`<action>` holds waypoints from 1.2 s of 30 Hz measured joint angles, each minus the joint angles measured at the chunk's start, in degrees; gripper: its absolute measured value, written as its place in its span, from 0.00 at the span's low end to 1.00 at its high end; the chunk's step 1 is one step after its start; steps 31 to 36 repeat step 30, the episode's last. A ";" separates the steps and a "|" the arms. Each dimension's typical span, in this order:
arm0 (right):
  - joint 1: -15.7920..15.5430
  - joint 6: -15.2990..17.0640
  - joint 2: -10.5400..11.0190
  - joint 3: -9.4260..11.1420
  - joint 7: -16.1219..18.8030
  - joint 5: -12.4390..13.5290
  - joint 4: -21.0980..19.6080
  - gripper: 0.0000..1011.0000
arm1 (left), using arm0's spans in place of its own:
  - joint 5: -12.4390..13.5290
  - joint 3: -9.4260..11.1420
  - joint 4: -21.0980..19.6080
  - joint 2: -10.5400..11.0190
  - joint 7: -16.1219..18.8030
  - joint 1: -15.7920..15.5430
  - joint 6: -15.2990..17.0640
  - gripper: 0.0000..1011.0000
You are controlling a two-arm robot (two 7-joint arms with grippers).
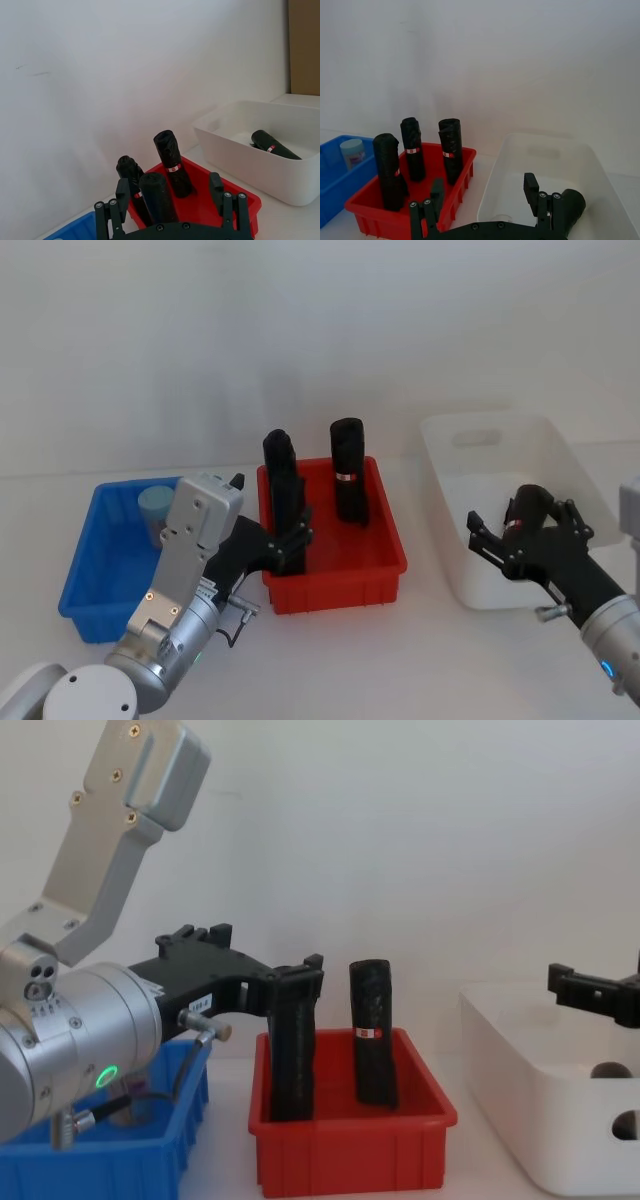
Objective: Pick the cotton swabs from the blue box and place them into the white box.
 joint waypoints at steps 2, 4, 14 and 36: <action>-1.07 -0.06 0.30 -0.16 -0.15 0.38 -1.05 0.99 | 0.00 0.00 0.00 0.00 0.00 0.00 0.00 0.99; -1.64 -0.09 0.46 -0.25 -0.24 0.61 -1.64 0.99 | 0.00 0.00 0.00 0.00 0.00 0.00 0.00 0.99; -2.90 -0.17 0.81 -0.43 -0.43 1.09 -2.82 0.99 | 0.00 0.00 0.00 0.00 0.00 0.00 0.00 0.99; -2.92 -0.15 0.78 -0.39 -0.40 1.09 -2.86 0.99 | 0.00 0.00 0.00 0.00 0.00 0.00 0.00 0.99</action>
